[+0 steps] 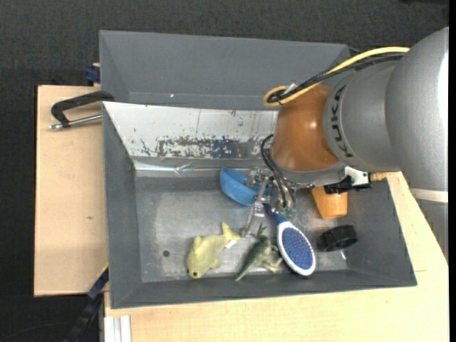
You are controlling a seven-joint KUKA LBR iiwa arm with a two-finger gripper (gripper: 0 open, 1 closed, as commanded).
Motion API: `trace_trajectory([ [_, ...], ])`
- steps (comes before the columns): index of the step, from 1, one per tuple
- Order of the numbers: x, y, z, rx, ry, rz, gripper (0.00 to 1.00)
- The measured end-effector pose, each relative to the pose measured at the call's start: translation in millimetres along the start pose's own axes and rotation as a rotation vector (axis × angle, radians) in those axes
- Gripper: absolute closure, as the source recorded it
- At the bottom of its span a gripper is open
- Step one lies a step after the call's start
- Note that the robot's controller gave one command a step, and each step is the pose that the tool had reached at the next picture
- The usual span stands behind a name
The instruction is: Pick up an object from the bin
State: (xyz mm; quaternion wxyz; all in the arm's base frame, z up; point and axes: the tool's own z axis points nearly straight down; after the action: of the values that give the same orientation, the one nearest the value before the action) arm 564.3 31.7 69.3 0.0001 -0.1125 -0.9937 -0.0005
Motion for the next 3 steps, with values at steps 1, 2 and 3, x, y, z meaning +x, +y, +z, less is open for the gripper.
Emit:
trace_trajectory([
  [1,-0.8,0.8,-1.0,0.000,-0.002,-0.001,0.00],
  [2,-5.2,2.7,-7.9,-0.005,-0.016,-0.002,1.00],
  [3,-7.2,3.9,-35.3,-0.003,-0.009,-0.003,1.00],
])
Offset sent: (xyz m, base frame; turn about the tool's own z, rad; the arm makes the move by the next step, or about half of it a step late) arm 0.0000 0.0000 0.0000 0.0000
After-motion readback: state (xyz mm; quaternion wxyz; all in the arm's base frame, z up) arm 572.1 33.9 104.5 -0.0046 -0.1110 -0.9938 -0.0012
